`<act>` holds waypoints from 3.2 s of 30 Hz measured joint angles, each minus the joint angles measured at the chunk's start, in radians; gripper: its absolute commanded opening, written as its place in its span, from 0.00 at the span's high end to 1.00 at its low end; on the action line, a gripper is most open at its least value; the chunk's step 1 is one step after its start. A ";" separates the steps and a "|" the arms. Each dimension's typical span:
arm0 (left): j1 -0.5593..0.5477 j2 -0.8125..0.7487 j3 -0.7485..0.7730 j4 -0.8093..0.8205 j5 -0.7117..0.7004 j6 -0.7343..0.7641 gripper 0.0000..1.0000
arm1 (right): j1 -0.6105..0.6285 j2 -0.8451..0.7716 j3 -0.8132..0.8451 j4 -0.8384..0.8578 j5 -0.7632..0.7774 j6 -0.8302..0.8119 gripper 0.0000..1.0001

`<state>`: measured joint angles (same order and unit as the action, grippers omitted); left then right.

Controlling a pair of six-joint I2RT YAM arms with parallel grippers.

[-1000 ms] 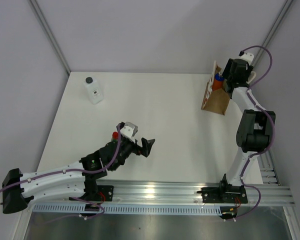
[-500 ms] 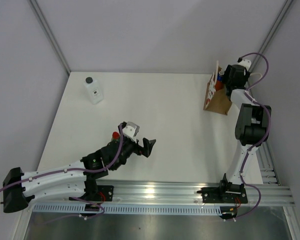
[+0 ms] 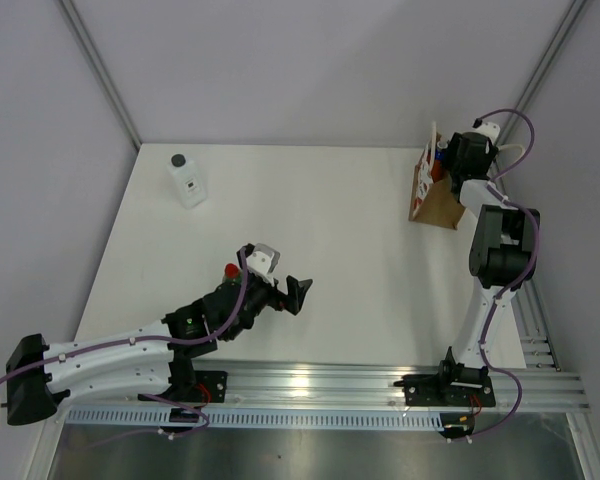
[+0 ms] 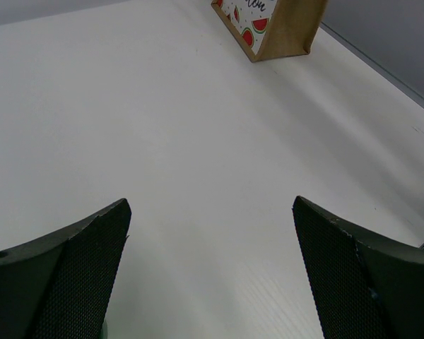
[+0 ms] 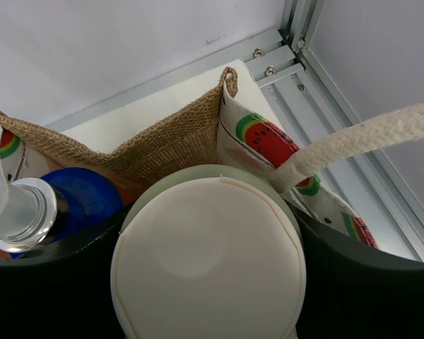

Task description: Place the personal care products into the canvas bag

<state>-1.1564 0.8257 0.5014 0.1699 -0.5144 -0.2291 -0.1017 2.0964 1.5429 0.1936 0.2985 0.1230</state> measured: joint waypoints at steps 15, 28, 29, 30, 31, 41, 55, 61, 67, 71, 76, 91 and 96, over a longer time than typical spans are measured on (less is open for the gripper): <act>0.000 -0.011 0.000 0.000 0.001 -0.006 0.01 | 0.000 0.005 0.000 -0.034 -0.013 0.014 0.29; 0.000 -0.024 0.000 0.000 -0.002 -0.006 0.01 | -0.001 -0.036 0.059 -0.098 -0.031 0.018 0.15; 0.000 -0.024 0.000 0.000 -0.002 -0.006 0.01 | -0.002 -0.045 0.068 -0.100 -0.031 0.018 0.15; 0.000 -0.024 0.000 0.000 -0.002 -0.006 0.01 | -0.002 -0.055 0.077 -0.100 -0.033 0.019 0.14; 0.000 -0.024 0.000 0.000 -0.002 -0.006 0.01 | -0.002 -0.064 0.084 -0.101 -0.033 0.019 0.14; 0.000 -0.024 0.000 0.000 -0.008 -0.006 0.01 | -0.003 -0.175 0.140 -0.242 -0.041 0.061 0.14; 0.000 -0.034 0.000 0.000 -0.057 0.004 0.01 | 0.224 -0.731 -0.163 -0.187 -0.285 0.196 0.13; 0.000 -0.073 0.000 0.001 -0.109 0.005 0.01 | 0.431 -0.798 -0.344 -0.182 -0.354 0.243 0.13; 0.000 -0.084 0.000 -0.026 -0.194 0.012 0.01 | 0.640 -0.928 -0.579 -0.183 -0.364 0.279 0.13; 0.000 -0.126 0.003 -0.042 -0.250 0.029 0.01 | 0.694 -1.081 -0.747 -0.160 -0.351 0.322 0.13; 0.002 -0.161 0.076 -0.148 -0.318 0.028 0.01 | 0.745 -1.201 -0.932 -0.126 -0.342 0.363 0.13; 0.160 -0.211 0.159 -0.637 -0.193 -0.167 0.01 | 0.766 -1.268 -1.041 -0.062 -0.370 0.415 0.13; 0.187 -0.195 0.100 -0.647 -0.108 -0.181 0.01 | 0.766 -1.268 -1.041 -0.063 -0.370 0.415 0.13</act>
<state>-0.9691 0.6312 0.6010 -0.4770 -0.6228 -0.4099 0.6647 0.8288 0.5022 0.1310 -0.0711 0.5381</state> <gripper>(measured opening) 0.993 0.869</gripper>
